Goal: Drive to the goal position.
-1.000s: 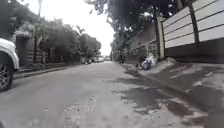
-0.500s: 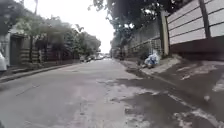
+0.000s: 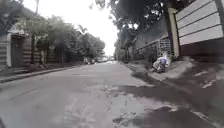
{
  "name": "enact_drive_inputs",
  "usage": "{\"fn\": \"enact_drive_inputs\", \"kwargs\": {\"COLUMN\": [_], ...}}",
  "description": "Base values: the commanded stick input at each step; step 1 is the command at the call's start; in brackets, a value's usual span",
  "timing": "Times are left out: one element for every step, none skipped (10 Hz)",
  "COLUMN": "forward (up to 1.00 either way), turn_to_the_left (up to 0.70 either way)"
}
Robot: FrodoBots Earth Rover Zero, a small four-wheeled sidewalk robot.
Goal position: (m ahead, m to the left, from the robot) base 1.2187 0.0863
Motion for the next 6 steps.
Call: {"fn": "enact_drive_inputs", "kwargs": {"forward": [1.0,1.0,1.0,1.0,1.0,1.0], "turn_to_the_left": [0.04,0.04,0.04,0.04,0.04,0.04]}}
